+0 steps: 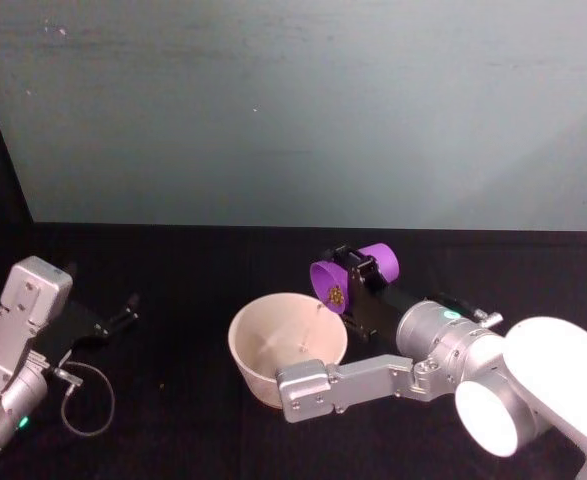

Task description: Pick up the cup and pour the mung beans from the cup into the bowl.

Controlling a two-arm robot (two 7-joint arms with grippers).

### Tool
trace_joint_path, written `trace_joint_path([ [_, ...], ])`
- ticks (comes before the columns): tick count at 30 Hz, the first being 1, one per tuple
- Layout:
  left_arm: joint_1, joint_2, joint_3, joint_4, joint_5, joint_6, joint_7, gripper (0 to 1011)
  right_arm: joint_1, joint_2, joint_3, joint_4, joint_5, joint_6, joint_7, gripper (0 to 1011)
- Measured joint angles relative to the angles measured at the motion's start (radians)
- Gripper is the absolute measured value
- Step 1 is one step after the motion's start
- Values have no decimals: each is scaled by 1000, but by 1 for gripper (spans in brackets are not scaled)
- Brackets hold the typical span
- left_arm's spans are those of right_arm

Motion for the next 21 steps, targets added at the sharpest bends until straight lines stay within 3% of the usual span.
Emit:
trace_joint_path([
  [6, 0, 0, 0, 0, 0, 0, 0, 1000, 1, -7, -11, 0, -48, 2, 8, 736],
  [21, 0, 0, 0, 0, 0, 0, 0, 1000, -14, -16, -2, -5, -105, -6, 23, 736],
])
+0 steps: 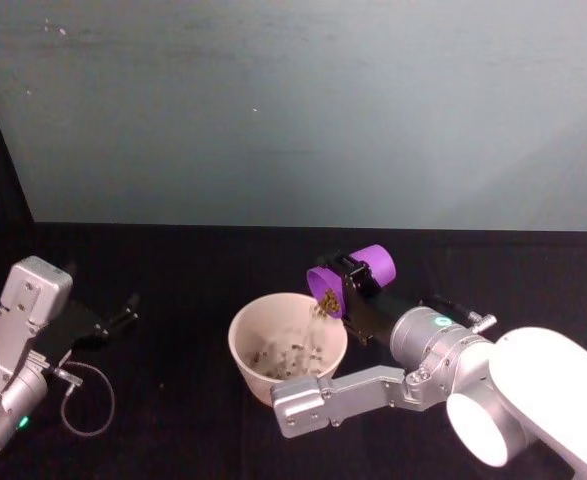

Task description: Pick up the cup and pour the mung beans from the cup into the bowl.

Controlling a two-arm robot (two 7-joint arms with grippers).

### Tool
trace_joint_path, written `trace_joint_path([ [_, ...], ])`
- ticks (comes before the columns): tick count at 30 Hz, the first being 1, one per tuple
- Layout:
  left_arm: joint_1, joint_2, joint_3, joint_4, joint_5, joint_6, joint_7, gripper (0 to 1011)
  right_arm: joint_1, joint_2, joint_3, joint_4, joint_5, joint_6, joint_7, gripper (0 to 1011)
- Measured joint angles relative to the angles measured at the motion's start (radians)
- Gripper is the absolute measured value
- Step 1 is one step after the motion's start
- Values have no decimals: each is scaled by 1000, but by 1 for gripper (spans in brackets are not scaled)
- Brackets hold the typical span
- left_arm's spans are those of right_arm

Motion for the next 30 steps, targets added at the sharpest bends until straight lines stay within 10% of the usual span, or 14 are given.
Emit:
trace_joint_path([
  [30, 0, 0, 0, 0, 0, 0, 0, 1000, 29, 25, -90, -16, -306, 37, 16, 735],
])
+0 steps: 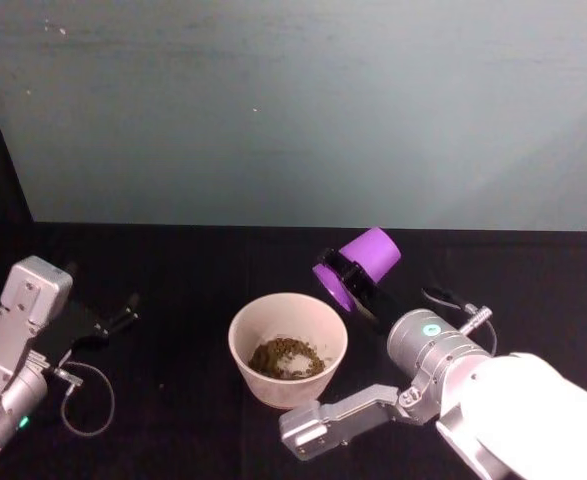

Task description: Pick up the cup and pour the mung beans from the cup into the bowl.

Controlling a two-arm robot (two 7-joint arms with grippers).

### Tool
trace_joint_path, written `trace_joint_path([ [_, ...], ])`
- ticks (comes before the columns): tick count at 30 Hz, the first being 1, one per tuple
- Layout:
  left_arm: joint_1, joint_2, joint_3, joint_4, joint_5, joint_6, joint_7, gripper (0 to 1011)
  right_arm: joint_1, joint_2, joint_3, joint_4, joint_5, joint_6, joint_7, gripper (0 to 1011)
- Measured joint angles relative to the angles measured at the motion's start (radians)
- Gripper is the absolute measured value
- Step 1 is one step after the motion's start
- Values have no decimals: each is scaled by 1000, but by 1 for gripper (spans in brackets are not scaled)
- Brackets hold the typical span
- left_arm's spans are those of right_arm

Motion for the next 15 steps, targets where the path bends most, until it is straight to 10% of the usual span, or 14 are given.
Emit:
trace_joint_path([
  [15, 0, 0, 0, 0, 0, 0, 0, 1000, -6, -1, 5, -12, -8, -4, -3, 736],
])
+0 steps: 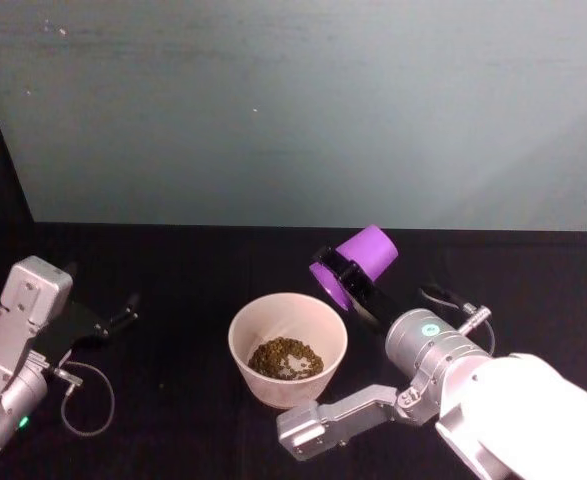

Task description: Pick up the cup and pour the mung beans from the cup into the bowl.

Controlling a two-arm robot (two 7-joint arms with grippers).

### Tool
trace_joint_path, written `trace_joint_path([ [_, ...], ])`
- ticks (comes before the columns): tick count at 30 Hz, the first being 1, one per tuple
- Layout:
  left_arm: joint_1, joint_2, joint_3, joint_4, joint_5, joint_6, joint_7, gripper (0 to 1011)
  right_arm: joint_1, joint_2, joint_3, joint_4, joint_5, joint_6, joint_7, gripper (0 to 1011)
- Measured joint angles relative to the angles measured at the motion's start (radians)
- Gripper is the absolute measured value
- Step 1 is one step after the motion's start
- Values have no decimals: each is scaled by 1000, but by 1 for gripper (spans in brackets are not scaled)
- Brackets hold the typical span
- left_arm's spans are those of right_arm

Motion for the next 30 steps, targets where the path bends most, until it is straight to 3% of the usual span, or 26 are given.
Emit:
trace_joint_path([
  [6, 0, 0, 0, 0, 0, 0, 0, 1000, -31, 3, 49, -18, 84, -9, -32, 736],
  [9, 0, 0, 0, 0, 0, 0, 0, 1000, -64, 8, 109, -39, 180, -21, -66, 736],
  [10, 0, 0, 0, 0, 0, 0, 0, 1000, -64, 8, 109, -39, 180, -21, -66, 736],
  [13, 0, 0, 0, 0, 0, 0, 0, 1000, -94, 11, 162, -58, 269, -35, -89, 736],
  [16, 0, 0, 0, 0, 0, 0, 0, 1000, -137, 11, 238, -78, 393, -57, -116, 735],
  [20, 0, 0, 0, 0, 0, 0, 0, 1000, -175, 5, 307, -86, 506, -84, -134, 736],
  [21, 0, 0, 0, 0, 0, 0, 0, 1000, -193, 0, 340, -86, 566, -99, -142, 736],
  [22, 0, 0, 0, 0, 0, 0, 0, 1000, -200, -3, 355, -86, 593, -107, -145, 736],
  [23, 0, 0, 0, 0, 0, 0, 0, 1000, -218, -11, 391, -84, 661, -128, -152, 736],
  [26, 0, 0, 0, 0, 0, 0, 0, 1000, -246, -27, 449, -75, 773, -162, -157, 736],
  [27, 0, 0, 0, 0, 0, 0, 0, 1000, -260, -38, 484, -66, 840, -183, -157, 736],
  [30, 0, 0, 0, 0, 0, 0, 0, 1000, -285, -58, 539, -47, 962, -220, -153, 736],
])
